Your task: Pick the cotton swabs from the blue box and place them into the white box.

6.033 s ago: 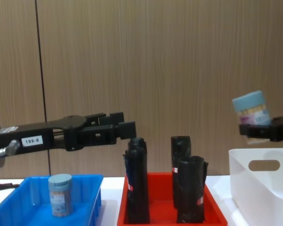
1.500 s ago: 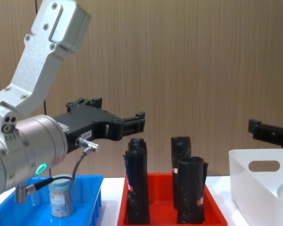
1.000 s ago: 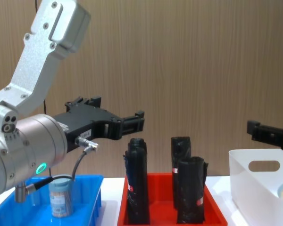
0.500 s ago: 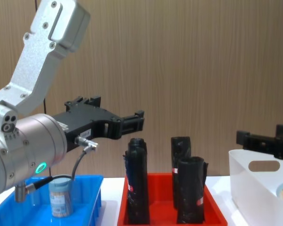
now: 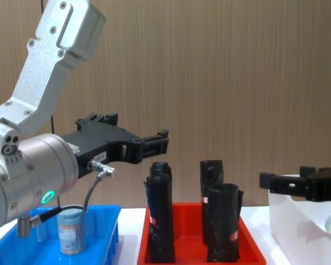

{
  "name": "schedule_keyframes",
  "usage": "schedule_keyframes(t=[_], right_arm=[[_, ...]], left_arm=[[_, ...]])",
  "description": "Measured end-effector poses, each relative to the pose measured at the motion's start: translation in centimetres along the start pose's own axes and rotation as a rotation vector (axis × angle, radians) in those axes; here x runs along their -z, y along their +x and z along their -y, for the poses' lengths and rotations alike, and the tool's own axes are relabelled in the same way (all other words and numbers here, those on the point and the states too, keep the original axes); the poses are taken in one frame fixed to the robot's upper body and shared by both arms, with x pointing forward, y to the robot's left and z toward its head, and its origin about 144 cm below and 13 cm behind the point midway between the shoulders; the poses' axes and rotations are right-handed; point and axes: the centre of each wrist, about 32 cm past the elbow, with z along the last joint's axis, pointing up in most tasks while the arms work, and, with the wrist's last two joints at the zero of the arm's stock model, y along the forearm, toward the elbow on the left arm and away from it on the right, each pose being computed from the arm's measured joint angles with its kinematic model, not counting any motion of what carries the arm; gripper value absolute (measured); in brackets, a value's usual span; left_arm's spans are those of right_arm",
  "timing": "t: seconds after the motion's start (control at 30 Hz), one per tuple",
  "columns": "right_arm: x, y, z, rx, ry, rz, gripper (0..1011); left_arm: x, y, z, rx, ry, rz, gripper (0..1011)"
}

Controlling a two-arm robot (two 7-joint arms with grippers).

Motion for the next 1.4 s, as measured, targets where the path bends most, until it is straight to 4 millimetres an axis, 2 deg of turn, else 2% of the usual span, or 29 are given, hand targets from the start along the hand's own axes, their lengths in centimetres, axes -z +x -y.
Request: schedule_keyframes(t=[0.4,1.4], right_arm=[[0.3,1.6,-2.2,-0.048,-0.048,-0.021,1002],[1.5,3.9,-7.3,-0.093,-0.138,0.008,1002]], left_arm=[[0.0,0.0,0.0,0.0,0.0,0.0,1004],[0.0,0.0,0.0,0.0,0.0,0.0,1004]])
